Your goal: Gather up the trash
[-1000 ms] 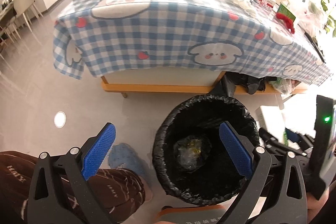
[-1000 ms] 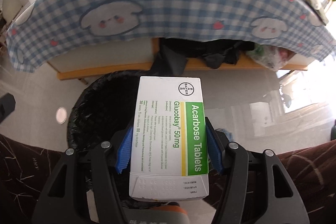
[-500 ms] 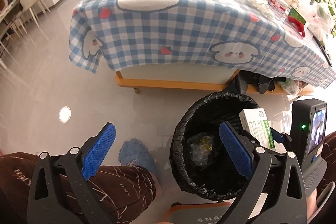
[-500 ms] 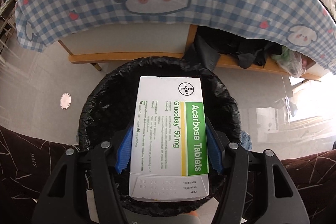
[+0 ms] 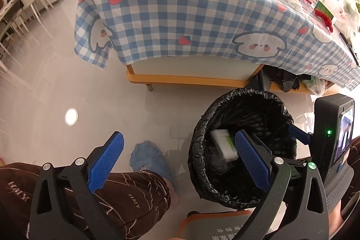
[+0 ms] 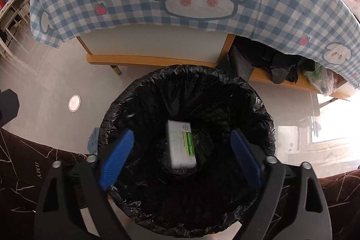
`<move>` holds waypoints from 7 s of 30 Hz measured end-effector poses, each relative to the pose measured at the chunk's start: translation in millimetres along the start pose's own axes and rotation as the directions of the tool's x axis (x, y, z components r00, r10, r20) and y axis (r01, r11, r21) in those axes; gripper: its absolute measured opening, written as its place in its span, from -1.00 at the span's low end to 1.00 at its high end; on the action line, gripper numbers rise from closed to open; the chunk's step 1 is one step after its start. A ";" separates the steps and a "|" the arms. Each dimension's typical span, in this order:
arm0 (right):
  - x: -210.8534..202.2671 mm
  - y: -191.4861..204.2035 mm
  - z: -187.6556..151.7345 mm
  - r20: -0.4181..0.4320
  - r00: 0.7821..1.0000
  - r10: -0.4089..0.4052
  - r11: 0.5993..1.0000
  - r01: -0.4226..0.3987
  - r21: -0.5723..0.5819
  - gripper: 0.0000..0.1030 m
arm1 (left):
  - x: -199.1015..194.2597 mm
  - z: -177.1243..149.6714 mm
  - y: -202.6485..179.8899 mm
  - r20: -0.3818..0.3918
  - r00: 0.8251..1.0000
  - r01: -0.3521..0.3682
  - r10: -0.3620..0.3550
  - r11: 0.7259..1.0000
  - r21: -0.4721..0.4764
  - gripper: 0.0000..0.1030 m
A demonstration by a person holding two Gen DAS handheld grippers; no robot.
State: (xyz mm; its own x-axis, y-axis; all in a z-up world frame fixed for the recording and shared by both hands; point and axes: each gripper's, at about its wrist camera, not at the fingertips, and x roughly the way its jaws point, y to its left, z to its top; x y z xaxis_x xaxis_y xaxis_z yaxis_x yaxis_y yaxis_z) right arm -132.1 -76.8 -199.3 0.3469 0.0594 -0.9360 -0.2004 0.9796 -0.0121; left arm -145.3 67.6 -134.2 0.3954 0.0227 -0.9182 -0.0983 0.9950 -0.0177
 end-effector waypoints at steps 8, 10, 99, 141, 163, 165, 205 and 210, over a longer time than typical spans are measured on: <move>-9.0 -19.6 2.9 -0.024 1.000 -0.009 0.999 0.010 0.044 0.74 | 1.7 -0.3 -6.7 -0.004 1.000 0.011 -0.011 1.000 0.008 0.88; -11.7 -29.6 2.9 -0.030 0.999 -0.028 0.997 0.030 0.065 0.75 | 1.8 -0.5 -10.8 -0.003 1.000 0.011 -0.011 1.000 0.017 0.88; -48.6 -261.7 249.2 0.155 0.984 -0.090 0.982 0.062 0.180 0.04 | 56.5 257.9 -200.0 0.114 0.985 0.099 -0.131 0.963 0.252 0.30; -86.6 -241.2 221.6 0.214 0.972 -0.098 0.985 0.063 0.161 -0.60 | 14.0 227.3 -182.8 0.142 0.973 0.149 -0.183 0.963 0.225 -0.83; -130.6 -190.5 161.4 0.291 0.956 -0.039 0.992 0.003 0.124 -0.60 | -22.3 144.8 -145.7 0.167 0.967 0.157 -0.190 0.968 0.196 -0.83; -131.6 -185.9 157.2 0.290 0.956 -0.034 0.992 -0.002 0.124 -0.60 | -24.0 135.9 -144.4 0.167 0.967 0.154 -0.190 0.967 0.203 -0.83; -92.7 -113.4 22.9 0.108 0.994 0.029 0.997 -0.037 0.070 -0.60 | 15.4 -0.8 -114.7 0.012 0.984 0.174 -0.176 0.978 0.114 -0.83; -91.0 -120.1 16.8 0.099 0.995 0.014 0.995 -0.023 0.094 -0.61 | 35.8 -12.5 -124.5 -0.021 0.987 0.164 -0.162 0.979 0.123 -0.83</move>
State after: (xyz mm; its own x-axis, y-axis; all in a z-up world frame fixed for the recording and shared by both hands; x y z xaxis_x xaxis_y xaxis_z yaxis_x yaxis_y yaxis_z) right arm -124.2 -196.6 -106.8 0.4328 0.0919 -0.8968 -0.1215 0.9917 0.0430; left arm -130.3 -56.7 -169.9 0.3870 -0.1412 -0.9112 0.0809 0.9896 -0.1189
